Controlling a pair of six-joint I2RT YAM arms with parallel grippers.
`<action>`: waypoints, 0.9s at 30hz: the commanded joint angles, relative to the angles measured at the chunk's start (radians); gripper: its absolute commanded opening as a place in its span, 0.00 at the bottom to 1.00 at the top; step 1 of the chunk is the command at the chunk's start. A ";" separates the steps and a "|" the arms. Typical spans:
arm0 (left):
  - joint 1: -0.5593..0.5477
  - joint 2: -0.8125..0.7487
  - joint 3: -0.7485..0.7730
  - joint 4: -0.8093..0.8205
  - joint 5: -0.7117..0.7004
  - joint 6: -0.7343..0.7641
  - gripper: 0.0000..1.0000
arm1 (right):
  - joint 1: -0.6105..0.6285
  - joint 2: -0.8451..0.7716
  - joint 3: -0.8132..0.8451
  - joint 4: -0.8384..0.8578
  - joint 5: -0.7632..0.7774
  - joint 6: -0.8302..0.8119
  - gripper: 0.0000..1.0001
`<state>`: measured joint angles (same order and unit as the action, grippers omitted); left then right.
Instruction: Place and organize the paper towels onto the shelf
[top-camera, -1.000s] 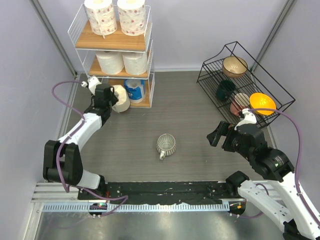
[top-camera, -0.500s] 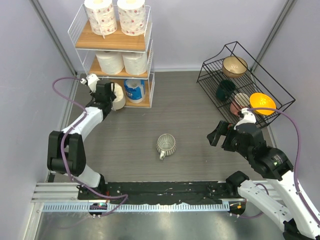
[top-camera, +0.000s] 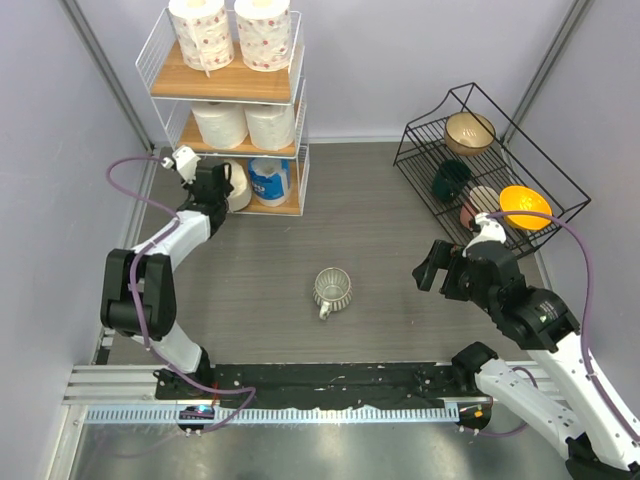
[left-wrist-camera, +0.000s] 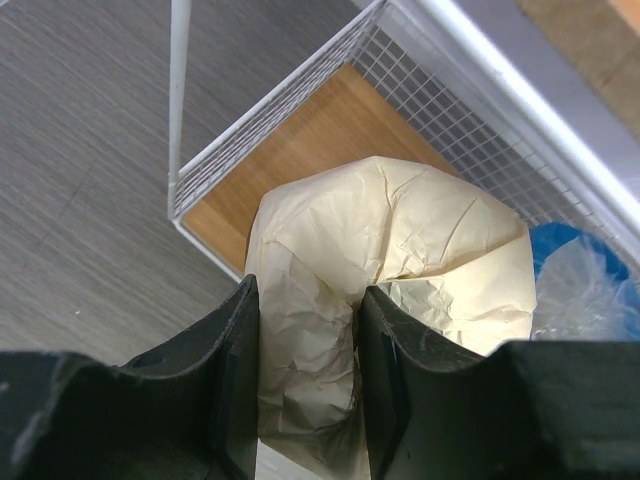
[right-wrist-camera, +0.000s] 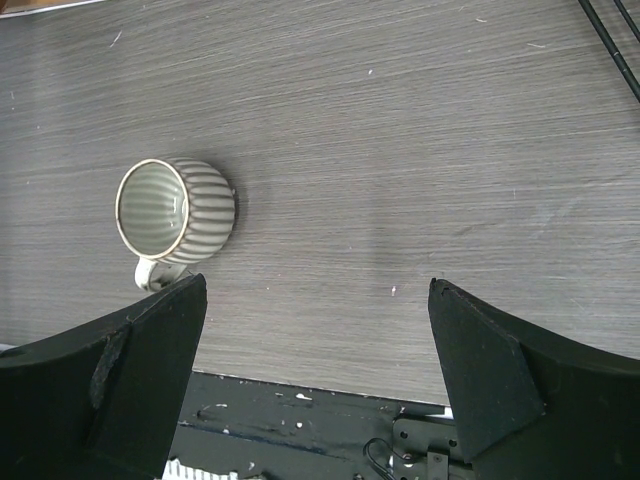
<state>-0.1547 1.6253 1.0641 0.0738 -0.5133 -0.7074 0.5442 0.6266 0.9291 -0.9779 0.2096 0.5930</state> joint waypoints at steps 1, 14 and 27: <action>0.007 0.013 0.002 0.176 -0.045 -0.053 0.36 | 0.005 0.015 0.022 0.028 0.024 -0.025 0.98; 0.007 0.108 0.036 0.250 -0.070 -0.058 0.37 | 0.005 0.041 0.020 0.039 0.031 -0.036 0.98; 0.007 0.169 0.059 0.296 -0.056 -0.049 0.38 | 0.005 0.058 0.019 0.044 0.037 -0.041 0.98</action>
<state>-0.1520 1.7748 1.0775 0.2459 -0.5495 -0.7479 0.5442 0.6811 0.9291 -0.9672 0.2268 0.5648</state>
